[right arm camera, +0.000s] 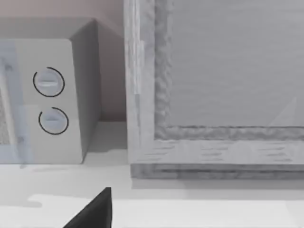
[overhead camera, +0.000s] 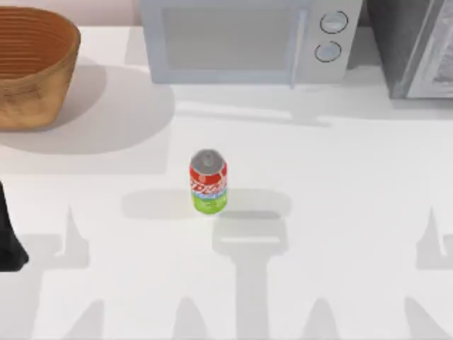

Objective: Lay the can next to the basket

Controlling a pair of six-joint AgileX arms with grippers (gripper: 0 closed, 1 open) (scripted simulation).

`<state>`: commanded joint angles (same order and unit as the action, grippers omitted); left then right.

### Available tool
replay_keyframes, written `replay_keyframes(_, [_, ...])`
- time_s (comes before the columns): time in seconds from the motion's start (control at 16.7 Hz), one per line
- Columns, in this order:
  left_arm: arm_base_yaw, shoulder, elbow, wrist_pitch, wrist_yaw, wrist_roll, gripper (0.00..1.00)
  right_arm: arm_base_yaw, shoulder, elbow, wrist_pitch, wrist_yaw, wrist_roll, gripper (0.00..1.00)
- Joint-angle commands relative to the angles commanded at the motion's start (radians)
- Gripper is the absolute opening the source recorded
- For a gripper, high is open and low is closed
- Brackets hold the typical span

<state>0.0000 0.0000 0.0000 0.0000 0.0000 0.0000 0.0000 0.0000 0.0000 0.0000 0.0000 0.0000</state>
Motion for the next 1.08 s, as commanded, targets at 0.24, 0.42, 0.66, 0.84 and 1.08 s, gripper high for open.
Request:
replay_keyframes(0.24, [0.0, 0.03, 0.025, -0.019, 0.0, 0.012, 1.0, 0.0, 0.0, 0.0, 0.0, 0.0, 0.0, 1.0])
replay_keyframes(0.42, [-0.004, 0.146, 0.121, -0.09, 0.0, 0.06, 1.0, 0.0, 0.0, 0.0, 0.0, 0.0, 0.0, 1.0])
replay_keyframes(0.66, [-0.014, 0.4, 0.334, -0.25, -0.002, 0.167, 1.0, 0.0, 0.0, 0.0, 0.0, 0.0, 0.0, 1.0])
replay_keyframes(0.84, [-0.024, 0.638, 0.532, -0.402, -0.004, 0.268, 1.0, 0.0, 0.0, 0.0, 0.0, 0.0, 0.0, 1.0])
replay_keyframes(1.08, [-0.034, 0.989, 0.819, -0.623, -0.005, 0.41, 1.0, 0.0, 0.0, 0.0, 0.0, 0.0, 0.0, 1.0])
